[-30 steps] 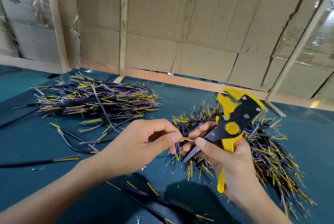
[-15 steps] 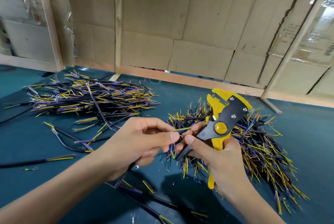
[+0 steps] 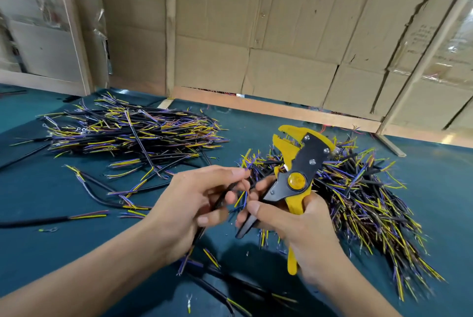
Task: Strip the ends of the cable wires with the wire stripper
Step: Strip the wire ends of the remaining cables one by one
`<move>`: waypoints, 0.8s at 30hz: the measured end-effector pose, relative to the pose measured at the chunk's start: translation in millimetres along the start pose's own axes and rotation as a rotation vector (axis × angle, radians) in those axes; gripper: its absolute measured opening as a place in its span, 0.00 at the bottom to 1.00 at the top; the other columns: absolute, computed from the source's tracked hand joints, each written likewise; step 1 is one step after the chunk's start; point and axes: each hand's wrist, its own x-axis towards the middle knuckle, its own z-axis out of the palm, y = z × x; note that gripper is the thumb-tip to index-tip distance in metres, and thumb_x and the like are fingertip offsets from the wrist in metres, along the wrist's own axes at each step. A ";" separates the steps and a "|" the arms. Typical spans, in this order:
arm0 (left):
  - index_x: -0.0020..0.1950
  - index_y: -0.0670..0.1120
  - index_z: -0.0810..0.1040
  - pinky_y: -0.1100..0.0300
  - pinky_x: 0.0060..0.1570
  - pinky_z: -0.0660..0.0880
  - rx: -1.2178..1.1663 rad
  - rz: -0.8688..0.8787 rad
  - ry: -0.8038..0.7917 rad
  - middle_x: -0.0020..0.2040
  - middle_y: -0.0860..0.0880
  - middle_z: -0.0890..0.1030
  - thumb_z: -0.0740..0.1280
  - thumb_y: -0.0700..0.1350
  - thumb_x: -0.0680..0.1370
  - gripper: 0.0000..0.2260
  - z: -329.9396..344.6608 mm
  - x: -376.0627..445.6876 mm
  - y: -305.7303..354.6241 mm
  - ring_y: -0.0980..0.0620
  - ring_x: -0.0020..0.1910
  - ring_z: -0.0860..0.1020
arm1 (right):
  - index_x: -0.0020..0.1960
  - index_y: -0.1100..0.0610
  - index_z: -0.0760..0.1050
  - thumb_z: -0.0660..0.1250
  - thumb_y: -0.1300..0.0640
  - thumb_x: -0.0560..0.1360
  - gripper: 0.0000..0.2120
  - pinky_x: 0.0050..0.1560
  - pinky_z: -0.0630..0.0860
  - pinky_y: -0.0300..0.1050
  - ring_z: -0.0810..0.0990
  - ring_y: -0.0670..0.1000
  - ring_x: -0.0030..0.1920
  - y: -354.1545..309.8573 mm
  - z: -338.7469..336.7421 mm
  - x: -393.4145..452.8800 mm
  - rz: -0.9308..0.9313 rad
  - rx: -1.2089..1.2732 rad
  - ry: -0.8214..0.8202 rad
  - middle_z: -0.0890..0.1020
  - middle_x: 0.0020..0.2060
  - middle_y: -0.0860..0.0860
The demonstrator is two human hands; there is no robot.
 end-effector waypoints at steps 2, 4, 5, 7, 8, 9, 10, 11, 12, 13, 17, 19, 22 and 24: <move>0.48 0.37 0.82 0.68 0.16 0.56 0.001 0.007 0.013 0.36 0.46 0.78 0.73 0.47 0.63 0.18 0.7 0.4 1.6 0.57 0.25 0.70 | 0.43 0.62 0.79 0.74 0.69 0.67 0.07 0.37 0.81 0.48 0.84 0.65 0.35 -1.1 0.5 -1.9 -0.009 -0.019 0.001 0.81 0.38 0.66; 0.49 0.37 0.83 0.68 0.18 0.54 0.058 0.045 0.008 0.36 0.46 0.78 0.76 0.47 0.60 0.21 0.9 0.9 5.0 0.56 0.25 0.68 | 0.44 0.64 0.79 0.74 0.69 0.67 0.07 0.36 0.81 0.44 0.85 0.65 0.35 -1.1 2.2 -3.4 -0.006 -0.012 -0.003 0.81 0.39 0.69; 0.48 0.39 0.84 0.67 0.19 0.53 0.077 0.063 -0.007 0.36 0.46 0.78 0.77 0.44 0.60 0.19 0.4 1.4 6.1 0.56 0.25 0.68 | 0.46 0.66 0.78 0.74 0.68 0.67 0.09 0.36 0.81 0.45 0.85 0.66 0.35 -0.6 2.6 -3.8 0.006 0.008 0.003 0.81 0.40 0.71; 0.49 0.42 0.86 0.66 0.22 0.52 0.117 0.084 -0.055 0.35 0.48 0.76 0.77 0.44 0.65 0.14 0.3 1.2 8.2 0.55 0.27 0.65 | 0.48 0.69 0.78 0.74 0.68 0.66 0.12 0.37 0.82 0.46 0.84 0.67 0.36 -0.1 1.9 -3.9 0.022 0.038 0.028 0.80 0.44 0.74; 0.49 0.44 0.86 0.65 0.23 0.52 0.151 0.090 -0.063 0.33 0.48 0.74 0.78 0.44 0.66 0.13 0.3 0.8 8.2 0.53 0.28 0.62 | 0.48 0.68 0.79 0.75 0.68 0.66 0.11 0.37 0.82 0.47 0.84 0.67 0.36 -0.5 1.9 -3.6 0.022 0.043 0.035 0.79 0.44 0.75; 0.47 0.45 0.86 0.65 0.24 0.52 0.181 0.095 -0.059 0.31 0.48 0.71 0.80 0.44 0.65 0.12 0.3 0.4 7.7 0.51 0.29 0.58 | 0.46 0.65 0.80 0.75 0.68 0.66 0.10 0.37 0.82 0.47 0.84 0.67 0.36 -0.9 2.1 -3.2 0.017 0.043 0.032 0.79 0.43 0.75; 0.46 0.45 0.86 0.66 0.24 0.52 0.192 0.102 -0.043 0.30 0.48 0.70 0.80 0.45 0.64 0.12 0.3 -0.3 7.1 0.50 0.30 0.57 | 0.45 0.62 0.82 0.75 0.68 0.66 0.08 0.38 0.82 0.47 0.84 0.67 0.36 -1.1 1.8 -2.8 0.011 0.040 0.023 0.80 0.42 0.74; 0.44 0.45 0.86 0.67 0.23 0.53 0.181 0.115 -0.029 0.31 0.47 0.70 0.78 0.47 0.65 0.11 0.4 -1.0 6.4 0.50 0.29 0.58 | 0.44 0.59 0.83 0.75 0.67 0.66 0.08 0.38 0.82 0.47 0.85 0.67 0.36 -0.7 1.4 -2.6 0.008 0.038 0.012 0.81 0.41 0.71; 0.44 0.45 0.86 0.67 0.23 0.53 0.155 0.128 -0.018 0.33 0.46 0.73 0.76 0.48 0.66 0.10 0.7 -1.7 5.9 0.51 0.28 0.61 | 0.44 0.58 0.83 0.75 0.67 0.67 0.08 0.39 0.82 0.48 0.85 0.67 0.36 0.0 0.9 -2.5 0.009 0.039 0.003 0.82 0.41 0.69; 0.43 0.45 0.85 0.68 0.23 0.53 0.120 0.135 -0.010 0.36 0.46 0.75 0.75 0.48 0.67 0.09 1.3 -2.0 5.0 0.53 0.27 0.64 | 0.45 0.58 0.83 0.75 0.67 0.67 0.08 0.39 0.82 0.48 0.85 0.67 0.36 0.8 0.8 -2.4 0.012 0.042 -0.005 0.83 0.41 0.67; 0.38 0.47 0.82 0.66 0.22 0.51 0.035 0.080 0.039 0.38 0.44 0.74 0.72 0.48 0.69 0.04 5.1 -1.5 1.3 0.51 0.29 0.60 | 0.45 0.58 0.83 0.75 0.67 0.68 0.09 0.39 0.82 0.47 0.85 0.67 0.37 2.9 1.1 -3.3 0.000 0.034 -0.018 0.83 0.41 0.65; 0.37 0.47 0.82 0.68 0.22 0.51 0.059 0.101 0.066 0.37 0.43 0.73 0.72 0.48 0.69 0.05 6.7 -0.3 -0.4 0.52 0.30 0.58 | 0.46 0.57 0.82 0.75 0.67 0.68 0.09 0.39 0.82 0.46 0.85 0.66 0.37 3.0 1.1 -3.7 -0.016 0.030 -0.026 0.83 0.41 0.64; 0.40 0.45 0.83 0.70 0.20 0.57 0.062 0.181 0.062 0.36 0.46 0.75 0.72 0.46 0.70 0.05 7.8 0.2 0.7 0.55 0.25 0.65 | 0.47 0.56 0.82 0.77 0.64 0.69 0.08 0.40 0.82 0.49 0.85 0.67 0.37 1.7 -0.5 -2.9 -0.023 0.040 -0.033 0.83 0.40 0.63; 0.41 0.43 0.83 0.70 0.19 0.57 0.028 0.228 0.075 0.36 0.47 0.77 0.72 0.45 0.70 0.06 6.6 0.7 4.7 0.56 0.26 0.66 | 0.48 0.58 0.81 0.76 0.59 0.69 0.09 0.40 0.81 0.55 0.84 0.68 0.37 1.0 -3.1 -2.0 -0.011 0.078 -0.065 0.82 0.40 0.64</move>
